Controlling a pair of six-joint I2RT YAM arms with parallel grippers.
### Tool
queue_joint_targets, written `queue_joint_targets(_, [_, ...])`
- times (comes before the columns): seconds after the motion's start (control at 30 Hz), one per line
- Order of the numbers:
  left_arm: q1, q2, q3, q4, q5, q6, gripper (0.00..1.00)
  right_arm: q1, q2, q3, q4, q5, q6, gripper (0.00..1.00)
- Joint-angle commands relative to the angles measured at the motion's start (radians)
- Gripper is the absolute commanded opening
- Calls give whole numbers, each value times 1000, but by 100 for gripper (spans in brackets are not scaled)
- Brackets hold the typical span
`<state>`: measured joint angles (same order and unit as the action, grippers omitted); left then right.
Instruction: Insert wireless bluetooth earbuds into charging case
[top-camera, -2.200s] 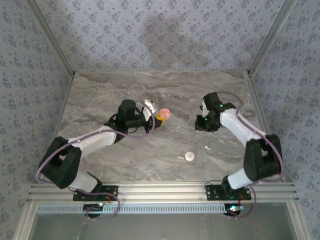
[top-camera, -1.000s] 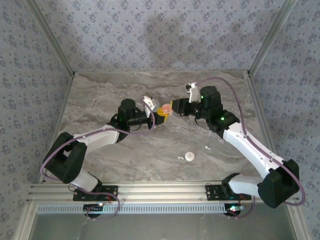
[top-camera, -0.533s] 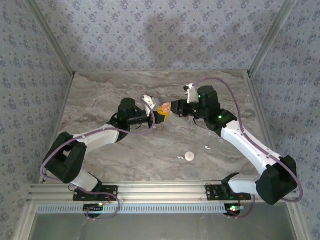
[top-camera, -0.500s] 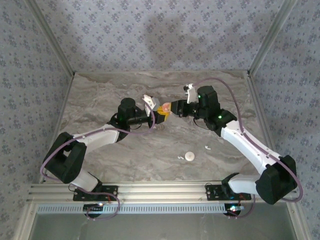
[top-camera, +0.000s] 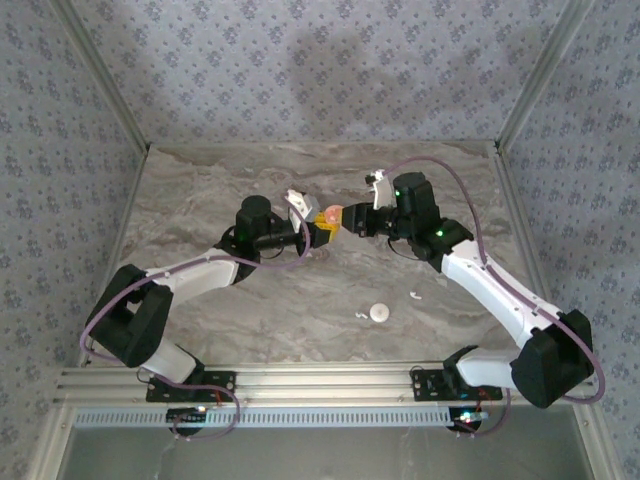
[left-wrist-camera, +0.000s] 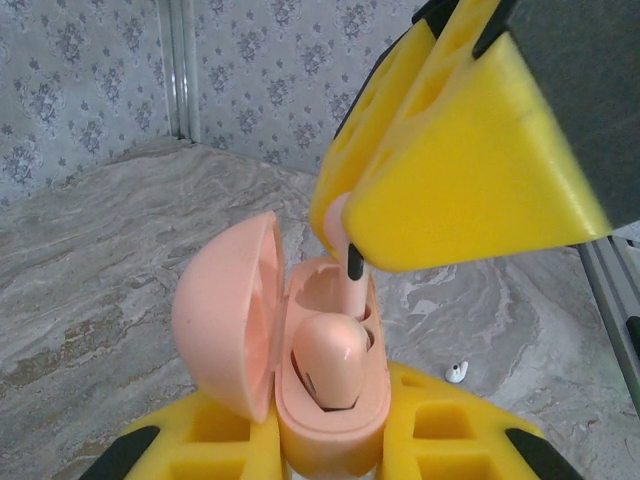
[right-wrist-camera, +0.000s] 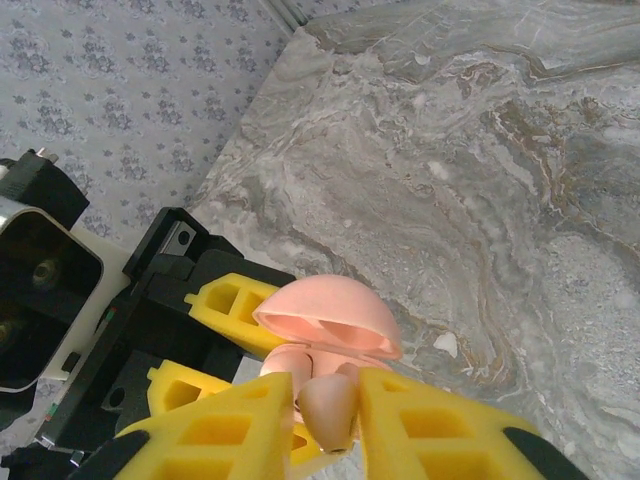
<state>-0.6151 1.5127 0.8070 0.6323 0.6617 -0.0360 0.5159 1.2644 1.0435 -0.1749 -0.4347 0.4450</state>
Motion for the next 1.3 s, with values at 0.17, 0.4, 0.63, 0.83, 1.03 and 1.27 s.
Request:
queue_joint_targets(0.17, [-2, -48, 40, 27, 15, -1, 17, 0, -12, 39, -28, 9, -18, 39])
queue_joint_targets(0.4, [-2, -54, 38, 20, 20, 2, 17, -36, -48, 40, -7, -32, -8, 42])
queue_joint_targets(0.63, [-2, -58, 38, 16, 21, 5, 17, -56, -54, 34, 36, -84, 19, 40])
queue_joint_targets(0.83, [-2, -59, 37, 12, 21, 8, 17, -65, -47, 36, 50, -116, 33, 30])
queue_joint_targets(1.03, [-2, -62, 37, 9, 21, 8, 17, -66, -25, 39, 46, -131, 38, 24])
queue_joint_targets(1.27, [-2, -65, 38, 6, 19, 12, 17, -65, -6, 43, 46, -147, 38, 20])
